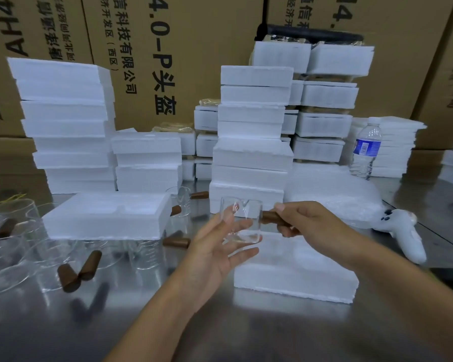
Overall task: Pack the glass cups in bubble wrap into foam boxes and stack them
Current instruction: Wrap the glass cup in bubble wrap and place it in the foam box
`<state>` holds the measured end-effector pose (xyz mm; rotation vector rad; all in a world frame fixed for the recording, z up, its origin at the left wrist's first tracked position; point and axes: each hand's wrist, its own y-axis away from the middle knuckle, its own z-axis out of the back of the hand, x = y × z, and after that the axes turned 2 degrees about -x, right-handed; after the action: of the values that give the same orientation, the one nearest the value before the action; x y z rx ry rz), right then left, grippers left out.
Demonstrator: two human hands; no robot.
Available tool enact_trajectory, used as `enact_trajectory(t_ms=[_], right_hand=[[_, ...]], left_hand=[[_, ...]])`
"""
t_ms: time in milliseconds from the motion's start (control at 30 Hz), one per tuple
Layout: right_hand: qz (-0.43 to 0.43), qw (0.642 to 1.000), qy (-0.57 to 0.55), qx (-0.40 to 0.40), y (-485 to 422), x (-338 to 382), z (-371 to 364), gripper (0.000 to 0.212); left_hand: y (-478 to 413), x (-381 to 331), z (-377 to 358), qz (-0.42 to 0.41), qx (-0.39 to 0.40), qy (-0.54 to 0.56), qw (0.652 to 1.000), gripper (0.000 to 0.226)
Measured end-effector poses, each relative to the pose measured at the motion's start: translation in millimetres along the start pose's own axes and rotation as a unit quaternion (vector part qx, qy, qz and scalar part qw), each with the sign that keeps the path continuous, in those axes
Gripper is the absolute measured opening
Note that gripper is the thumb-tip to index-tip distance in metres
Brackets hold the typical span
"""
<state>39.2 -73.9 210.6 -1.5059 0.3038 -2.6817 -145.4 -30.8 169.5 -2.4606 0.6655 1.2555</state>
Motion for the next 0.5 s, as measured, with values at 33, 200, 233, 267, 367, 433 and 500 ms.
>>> enact_trajectory(t_ms=[33, 200, 233, 267, 367, 433, 500], right_hand=[[-0.001, 1.0, 0.013, 0.003, -1, -3, 3, 0.051], [-0.022, 0.993, 0.016, -0.114, -14, -23, 34, 0.022], [-0.029, 0.987, 0.026, -0.158, -20, -31, 43, 0.018], [-0.039, 0.977, 0.051, -0.201, -27, -39, 52, 0.014], [-0.074, 0.941, 0.171, -0.282, -44, -68, 72, 0.005], [-0.077, 0.929, 0.225, -0.285, -52, -87, 78, 0.02], [-0.07, 0.918, 0.29, -0.264, -58, -100, 79, 0.038]], left_hand=[[-1, 2, 1, -0.001, -0.004, 0.0, 1.0, 0.059], [-6, 5, 6, -0.028, -0.028, 0.014, 0.999, 0.058], [-7, 5, 7, -0.032, -0.031, 0.016, 0.999, 0.056], [-7, 5, 8, -0.033, -0.033, 0.019, 0.999, 0.054], [-9, 5, 9, -0.035, -0.027, 0.037, 0.998, 0.049], [-10, 5, 10, -0.037, -0.024, 0.047, 0.998, 0.045], [-11, 4, 9, -0.041, -0.016, 0.054, 0.998, 0.054]])
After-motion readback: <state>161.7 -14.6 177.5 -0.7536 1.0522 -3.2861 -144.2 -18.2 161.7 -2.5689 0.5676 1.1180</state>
